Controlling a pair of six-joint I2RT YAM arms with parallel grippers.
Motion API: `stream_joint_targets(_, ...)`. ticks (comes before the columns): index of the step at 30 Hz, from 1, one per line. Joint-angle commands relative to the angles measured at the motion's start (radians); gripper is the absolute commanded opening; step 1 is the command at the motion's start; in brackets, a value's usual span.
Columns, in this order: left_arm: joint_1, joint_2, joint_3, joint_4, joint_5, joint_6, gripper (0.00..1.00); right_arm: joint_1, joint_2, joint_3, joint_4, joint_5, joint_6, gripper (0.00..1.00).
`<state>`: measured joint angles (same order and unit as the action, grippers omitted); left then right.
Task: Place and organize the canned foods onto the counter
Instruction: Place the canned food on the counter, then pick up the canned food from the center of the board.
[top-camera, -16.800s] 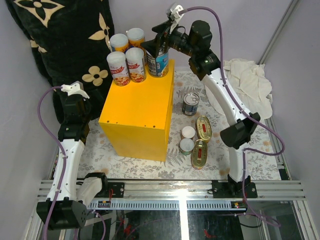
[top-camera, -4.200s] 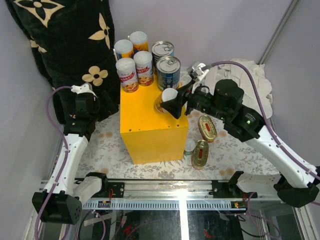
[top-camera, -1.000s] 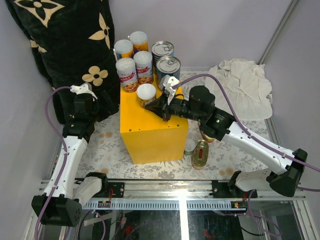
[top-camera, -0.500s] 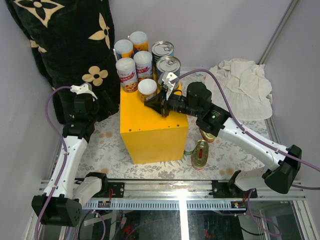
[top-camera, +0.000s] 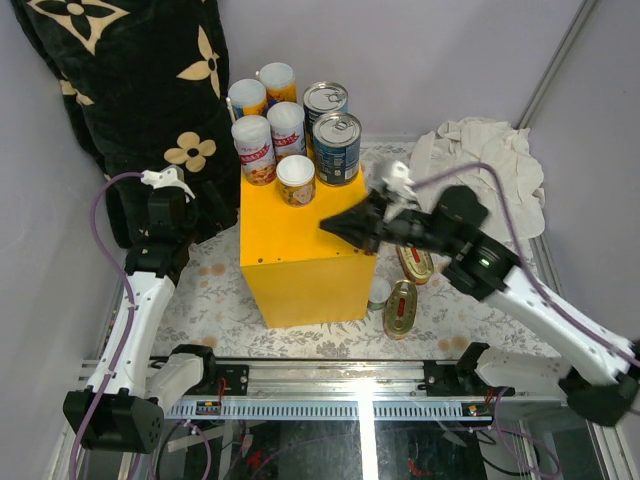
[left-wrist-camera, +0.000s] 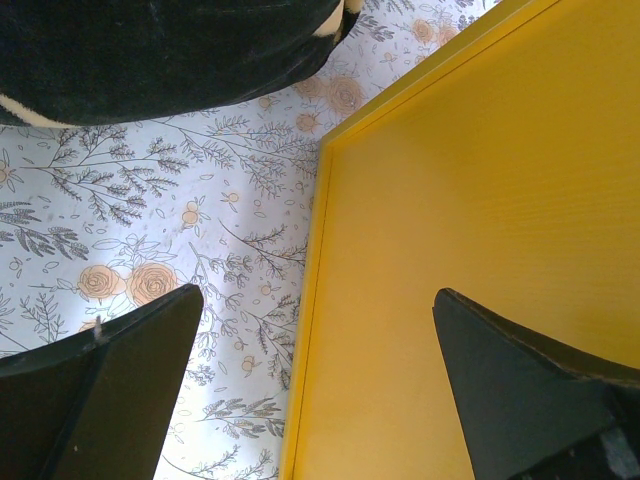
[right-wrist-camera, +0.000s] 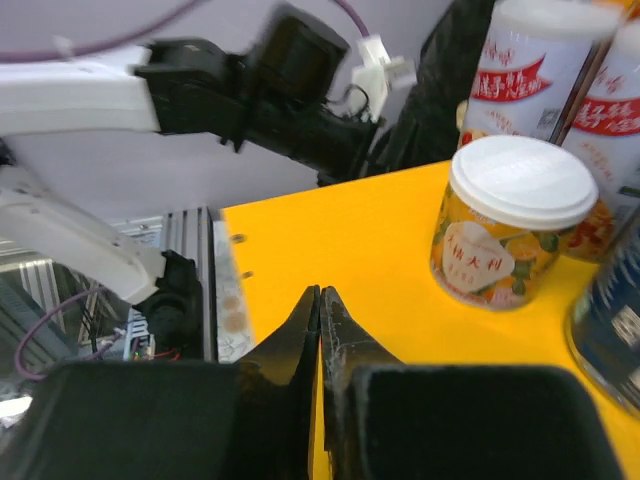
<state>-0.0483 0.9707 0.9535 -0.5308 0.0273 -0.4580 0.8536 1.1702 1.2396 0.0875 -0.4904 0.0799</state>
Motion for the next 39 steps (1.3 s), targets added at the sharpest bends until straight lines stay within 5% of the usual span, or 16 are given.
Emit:
stream_joint_targets(1, 0.008, -0.011, 0.001, 0.037, -0.015, 0.021, 1.0, -0.002, -0.292, -0.106, -0.035, 0.032, -0.007, 0.0)
stream_joint_targets(10, 0.008, -0.007, -0.001, 0.034, -0.024, 0.018, 1.0, -0.003, -0.664, -0.45, -0.17, 0.554, 0.113, 0.0)
stream_joint_targets(19, 0.008, 0.001, 0.003, 0.032, -0.016, 0.015, 1.0, -0.003, -0.64, -0.561, -0.34, 0.751, 0.292, 0.0)
stream_joint_targets(20, 0.007, 0.001, 0.001, 0.032, -0.018, 0.015, 0.99, -0.002, -0.611, -0.562, -0.378, 0.774, 0.321, 0.03)
stream_joint_targets(23, 0.008, 0.001, -0.001, 0.032, -0.019, 0.015, 1.0, -0.002, -0.539, -0.563, -0.459, 0.807, 0.38, 0.77)
stream_joint_targets(25, 0.007, 0.001, -0.001, 0.032, -0.018, 0.015, 1.0, -0.002, -0.521, -0.576, -0.466, 0.817, 0.421, 0.99)
stream_joint_targets(39, 0.008, 0.002, -0.005, 0.032, -0.009, 0.019, 1.0, -0.015, -0.252, -0.544, -0.497, 0.835, 0.496, 0.99)
